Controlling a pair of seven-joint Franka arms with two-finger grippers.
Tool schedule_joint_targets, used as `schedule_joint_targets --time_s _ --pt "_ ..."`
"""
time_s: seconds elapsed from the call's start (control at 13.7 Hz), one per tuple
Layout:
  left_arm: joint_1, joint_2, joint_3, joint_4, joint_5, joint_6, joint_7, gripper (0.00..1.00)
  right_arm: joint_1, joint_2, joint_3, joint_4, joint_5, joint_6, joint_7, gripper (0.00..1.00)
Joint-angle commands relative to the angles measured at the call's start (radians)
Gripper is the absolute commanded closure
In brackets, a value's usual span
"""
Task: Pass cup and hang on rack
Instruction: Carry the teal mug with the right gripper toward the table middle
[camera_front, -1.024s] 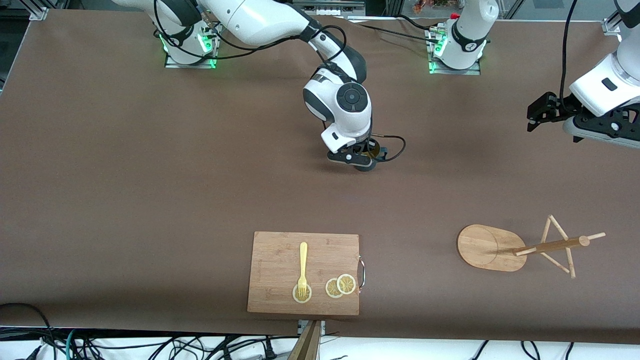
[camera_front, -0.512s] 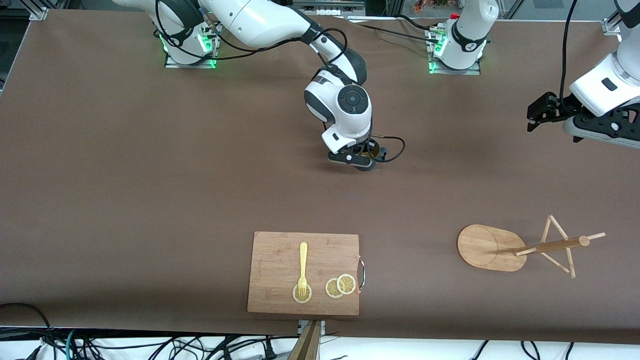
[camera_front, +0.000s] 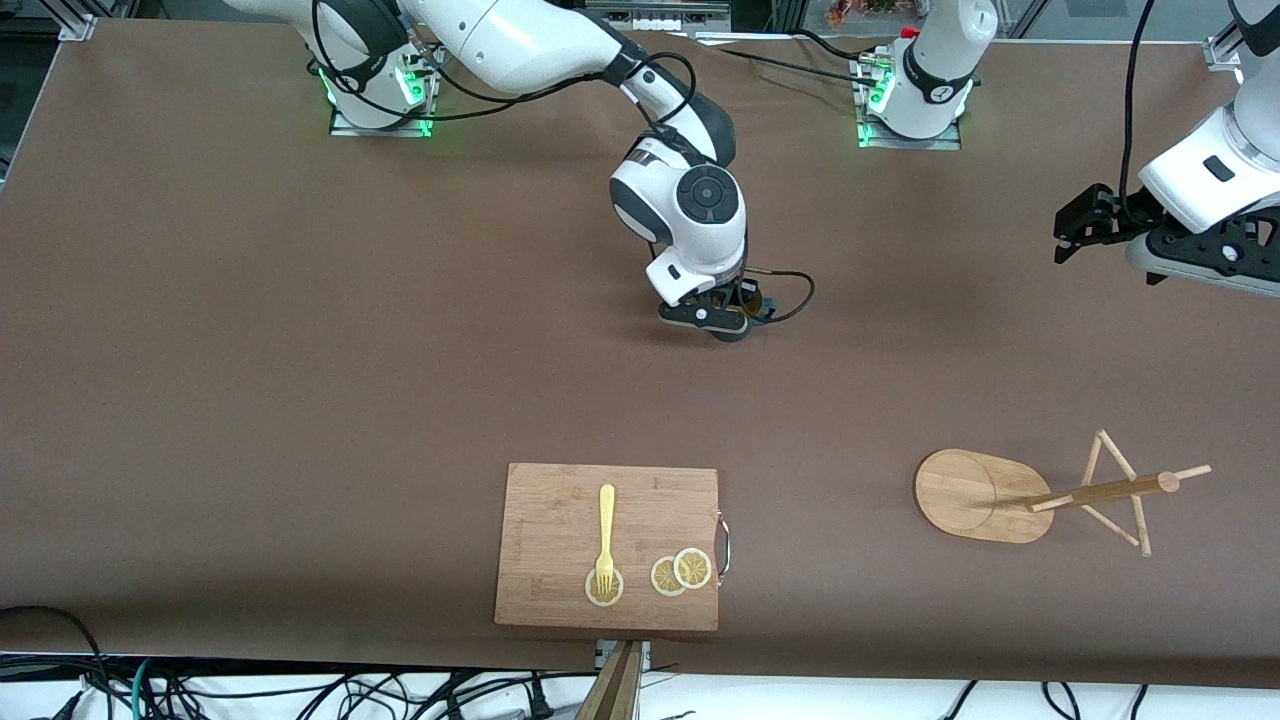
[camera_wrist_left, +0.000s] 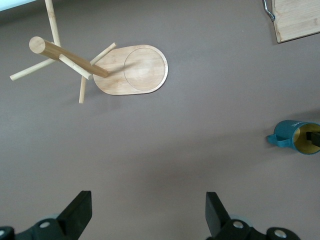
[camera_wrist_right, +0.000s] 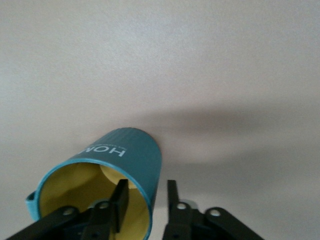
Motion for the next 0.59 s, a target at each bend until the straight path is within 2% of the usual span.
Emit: schedule_joint_targets --time_s 0.0,0.29,0.51 --pt "-0.003 -0.014 0.004 -0.008 0.009 -0.006 0.007 0.00 0.005 -0.017 -0.004 0.016 0.002 -0.030 0.010 0.54" --pt "-0.003 -0.014 0.004 -0.008 0.009 -0.006 0.007 0.00 -0.027 -0.120 -0.009 0.016 0.007 -0.105 0.004 0.49" --pt "-0.003 -0.014 0.004 -0.008 0.009 -0.006 0.007 0.00 -0.109 -0.204 -0.001 0.016 0.036 -0.198 -0.011 0.45"
